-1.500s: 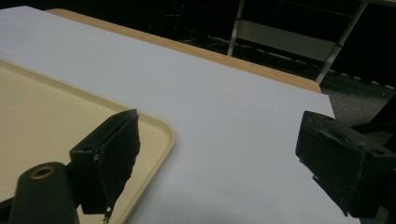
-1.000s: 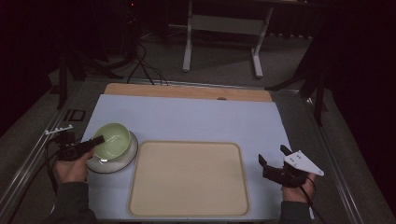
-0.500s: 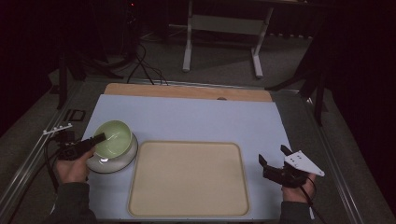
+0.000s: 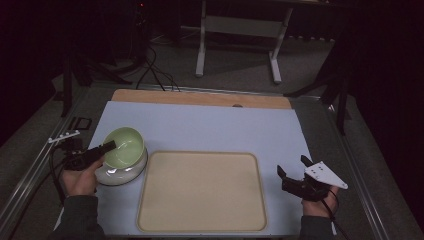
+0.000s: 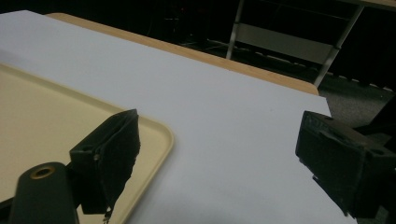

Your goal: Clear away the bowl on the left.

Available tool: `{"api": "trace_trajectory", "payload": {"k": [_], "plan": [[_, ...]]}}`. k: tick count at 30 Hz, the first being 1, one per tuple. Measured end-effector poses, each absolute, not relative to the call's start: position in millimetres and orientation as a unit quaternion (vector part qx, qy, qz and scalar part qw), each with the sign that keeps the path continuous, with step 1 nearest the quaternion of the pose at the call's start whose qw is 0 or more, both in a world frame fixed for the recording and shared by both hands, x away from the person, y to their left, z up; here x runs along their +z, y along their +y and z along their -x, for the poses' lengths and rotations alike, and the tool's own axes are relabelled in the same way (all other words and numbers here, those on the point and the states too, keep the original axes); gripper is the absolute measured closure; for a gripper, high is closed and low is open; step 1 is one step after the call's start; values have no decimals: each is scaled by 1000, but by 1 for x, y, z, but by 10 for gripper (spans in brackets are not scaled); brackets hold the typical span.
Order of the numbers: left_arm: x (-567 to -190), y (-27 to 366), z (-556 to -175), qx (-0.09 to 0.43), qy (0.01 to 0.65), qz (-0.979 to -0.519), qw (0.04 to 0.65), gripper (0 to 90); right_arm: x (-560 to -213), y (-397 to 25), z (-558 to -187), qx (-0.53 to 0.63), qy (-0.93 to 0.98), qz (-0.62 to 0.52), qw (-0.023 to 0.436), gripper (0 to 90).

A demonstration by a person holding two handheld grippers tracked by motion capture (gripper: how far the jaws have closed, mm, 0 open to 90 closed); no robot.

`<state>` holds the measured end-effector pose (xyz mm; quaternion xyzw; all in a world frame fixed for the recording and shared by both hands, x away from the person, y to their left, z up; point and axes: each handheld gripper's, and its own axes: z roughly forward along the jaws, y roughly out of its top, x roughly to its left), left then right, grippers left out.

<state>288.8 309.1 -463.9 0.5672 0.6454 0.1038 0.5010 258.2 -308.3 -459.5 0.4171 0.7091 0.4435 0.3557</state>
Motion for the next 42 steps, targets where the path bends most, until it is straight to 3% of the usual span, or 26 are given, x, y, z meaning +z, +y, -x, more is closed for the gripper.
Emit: {"api": "trace_trajectory", "payload": {"k": [42], "plan": [[-459, 264, -298, 100, 616, -596, 505, 811, -459, -309, -258, 445, 706, -418, 359, 134]]}}
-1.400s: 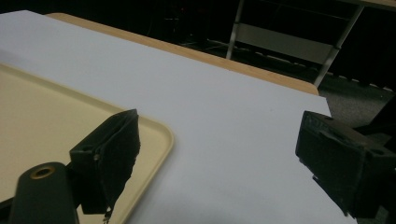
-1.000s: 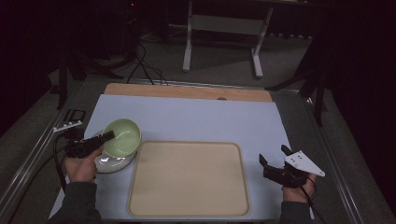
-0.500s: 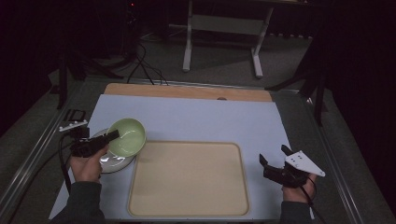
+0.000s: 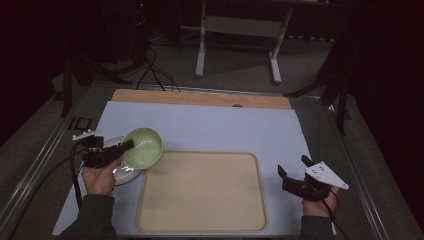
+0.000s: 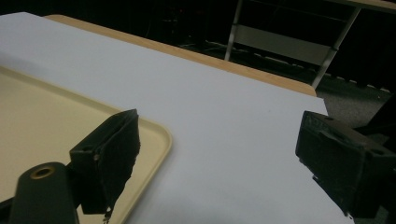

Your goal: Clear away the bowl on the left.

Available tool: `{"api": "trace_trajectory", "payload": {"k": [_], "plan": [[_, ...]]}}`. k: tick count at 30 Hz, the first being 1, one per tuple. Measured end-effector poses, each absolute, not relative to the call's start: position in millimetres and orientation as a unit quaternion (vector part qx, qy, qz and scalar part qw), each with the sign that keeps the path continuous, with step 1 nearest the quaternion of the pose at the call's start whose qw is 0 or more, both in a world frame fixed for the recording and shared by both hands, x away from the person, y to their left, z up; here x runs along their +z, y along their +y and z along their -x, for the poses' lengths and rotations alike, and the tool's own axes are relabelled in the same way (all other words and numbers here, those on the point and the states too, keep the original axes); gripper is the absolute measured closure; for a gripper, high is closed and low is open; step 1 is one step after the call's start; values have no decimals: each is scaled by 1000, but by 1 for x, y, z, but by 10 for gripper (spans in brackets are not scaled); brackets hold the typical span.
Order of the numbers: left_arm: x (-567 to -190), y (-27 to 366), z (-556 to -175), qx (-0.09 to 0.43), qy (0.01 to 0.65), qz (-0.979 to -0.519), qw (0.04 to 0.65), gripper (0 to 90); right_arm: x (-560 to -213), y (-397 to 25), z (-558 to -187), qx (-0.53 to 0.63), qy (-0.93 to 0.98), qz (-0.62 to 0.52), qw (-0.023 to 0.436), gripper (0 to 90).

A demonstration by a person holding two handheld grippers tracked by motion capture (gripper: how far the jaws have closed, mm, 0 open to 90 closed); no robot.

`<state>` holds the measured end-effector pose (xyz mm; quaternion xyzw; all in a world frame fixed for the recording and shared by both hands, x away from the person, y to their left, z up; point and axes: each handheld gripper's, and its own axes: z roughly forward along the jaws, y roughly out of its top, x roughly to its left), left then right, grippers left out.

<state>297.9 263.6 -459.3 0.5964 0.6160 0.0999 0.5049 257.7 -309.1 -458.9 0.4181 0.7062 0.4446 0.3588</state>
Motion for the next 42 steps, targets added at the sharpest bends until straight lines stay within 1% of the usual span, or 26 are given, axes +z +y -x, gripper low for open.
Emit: {"api": "trace_trajectory", "payload": {"k": [21, 28, 42], "plan": [[-459, 247, -300, 97, 607, -604, 507, 812, -459, -309, -258, 444, 707, -417, 359, 134], [-459, 240, -300, 98, 597, -616, 505, 812, -459, -309, -258, 444, 707, -417, 359, 134], [-462, 224, -303, 93, 590, -626, 501, 812, -459, -309, -258, 444, 707, -416, 359, 134]]}}
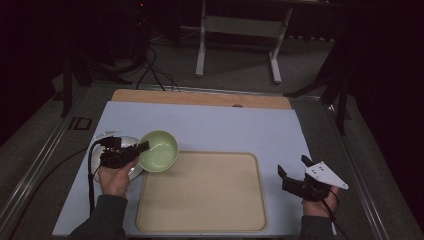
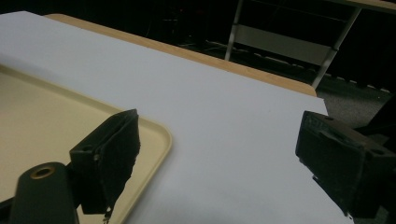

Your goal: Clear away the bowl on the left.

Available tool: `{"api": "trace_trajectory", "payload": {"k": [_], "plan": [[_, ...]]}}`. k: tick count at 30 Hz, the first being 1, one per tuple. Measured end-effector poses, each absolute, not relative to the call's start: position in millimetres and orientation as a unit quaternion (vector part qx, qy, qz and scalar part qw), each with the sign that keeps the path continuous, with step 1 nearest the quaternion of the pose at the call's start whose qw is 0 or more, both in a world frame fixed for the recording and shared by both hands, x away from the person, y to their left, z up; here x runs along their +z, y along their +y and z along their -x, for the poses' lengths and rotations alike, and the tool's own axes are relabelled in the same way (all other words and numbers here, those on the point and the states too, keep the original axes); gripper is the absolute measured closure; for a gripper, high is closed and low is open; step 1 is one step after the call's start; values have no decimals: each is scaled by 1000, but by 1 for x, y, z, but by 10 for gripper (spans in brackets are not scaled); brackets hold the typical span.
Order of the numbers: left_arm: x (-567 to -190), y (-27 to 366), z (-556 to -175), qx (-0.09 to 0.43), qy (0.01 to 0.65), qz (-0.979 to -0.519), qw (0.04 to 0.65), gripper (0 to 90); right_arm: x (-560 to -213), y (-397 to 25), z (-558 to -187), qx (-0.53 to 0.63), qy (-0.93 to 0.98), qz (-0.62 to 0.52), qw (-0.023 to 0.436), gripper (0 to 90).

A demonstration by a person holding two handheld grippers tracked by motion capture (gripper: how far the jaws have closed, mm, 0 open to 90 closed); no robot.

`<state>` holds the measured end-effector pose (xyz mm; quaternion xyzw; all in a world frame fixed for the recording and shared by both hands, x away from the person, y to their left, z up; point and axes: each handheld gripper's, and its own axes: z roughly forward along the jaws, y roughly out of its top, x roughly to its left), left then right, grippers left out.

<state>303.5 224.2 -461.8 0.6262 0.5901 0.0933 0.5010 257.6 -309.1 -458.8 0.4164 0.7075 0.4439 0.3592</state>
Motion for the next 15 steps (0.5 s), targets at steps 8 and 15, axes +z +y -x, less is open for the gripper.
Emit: {"api": "trace_trajectory", "payload": {"k": [8, 15], "plan": [[-464, 217, -305, 92, 587, -633, 497, 812, -459, -309, -258, 444, 708, -416, 359, 134], [-464, 212, -306, 92, 581, -637, 499, 812, -459, -309, -258, 444, 708, -416, 358, 134]]}}
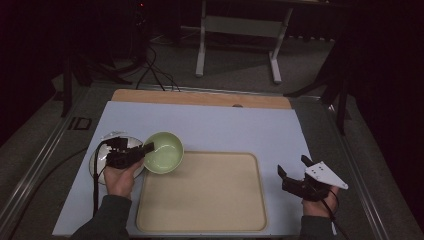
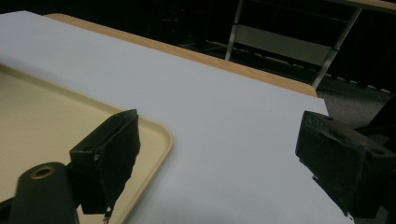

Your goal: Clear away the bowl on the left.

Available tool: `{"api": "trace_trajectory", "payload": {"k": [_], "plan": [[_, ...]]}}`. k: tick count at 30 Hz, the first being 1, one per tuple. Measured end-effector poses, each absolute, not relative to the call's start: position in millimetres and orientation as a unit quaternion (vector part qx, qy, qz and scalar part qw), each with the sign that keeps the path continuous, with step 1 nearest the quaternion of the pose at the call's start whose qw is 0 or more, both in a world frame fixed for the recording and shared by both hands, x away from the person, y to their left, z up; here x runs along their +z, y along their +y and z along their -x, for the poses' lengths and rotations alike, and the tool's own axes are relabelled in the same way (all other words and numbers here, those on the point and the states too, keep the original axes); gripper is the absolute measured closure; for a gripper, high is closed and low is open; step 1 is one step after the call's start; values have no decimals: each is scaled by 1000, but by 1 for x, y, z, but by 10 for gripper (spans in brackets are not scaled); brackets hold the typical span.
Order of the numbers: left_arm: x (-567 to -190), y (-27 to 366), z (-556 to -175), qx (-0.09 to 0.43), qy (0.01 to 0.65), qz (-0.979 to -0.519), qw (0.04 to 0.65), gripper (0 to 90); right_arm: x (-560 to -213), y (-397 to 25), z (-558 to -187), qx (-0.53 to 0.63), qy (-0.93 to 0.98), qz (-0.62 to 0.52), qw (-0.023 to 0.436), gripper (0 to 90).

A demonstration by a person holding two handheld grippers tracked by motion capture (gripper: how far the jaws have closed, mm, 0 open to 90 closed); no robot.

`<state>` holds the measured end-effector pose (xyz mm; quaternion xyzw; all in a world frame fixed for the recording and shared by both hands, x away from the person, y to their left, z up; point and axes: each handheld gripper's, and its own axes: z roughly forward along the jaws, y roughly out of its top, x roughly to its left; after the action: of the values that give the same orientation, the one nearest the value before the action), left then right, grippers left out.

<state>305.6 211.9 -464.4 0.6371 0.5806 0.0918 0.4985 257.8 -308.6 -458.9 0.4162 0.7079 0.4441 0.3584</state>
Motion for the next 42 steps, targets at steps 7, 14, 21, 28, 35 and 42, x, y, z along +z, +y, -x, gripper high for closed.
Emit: {"api": "trace_trajectory", "payload": {"k": [7, 14, 21, 28, 35, 42], "plan": [[-465, 205, -306, 92, 574, -645, 496, 812, -459, -308, -259, 445, 708, -415, 358, 134], [-466, 197, -306, 90, 568, -652, 493, 812, -459, -309, -259, 446, 708, -415, 357, 134], [-469, 189, -306, 90, 564, -661, 487, 812, -459, -309, -259, 446, 709, -414, 358, 134], [-471, 180, -307, 87, 559, -668, 484, 812, -459, -309, -258, 446, 708, -414, 358, 134], [-474, 172, -307, 84, 554, -678, 476, 811, -459, -309, -258, 446, 709, -413, 359, 134], [-478, 163, -307, 80, 550, -686, 470, 811, -459, -309, -258, 445, 709, -413, 359, 134]]}}
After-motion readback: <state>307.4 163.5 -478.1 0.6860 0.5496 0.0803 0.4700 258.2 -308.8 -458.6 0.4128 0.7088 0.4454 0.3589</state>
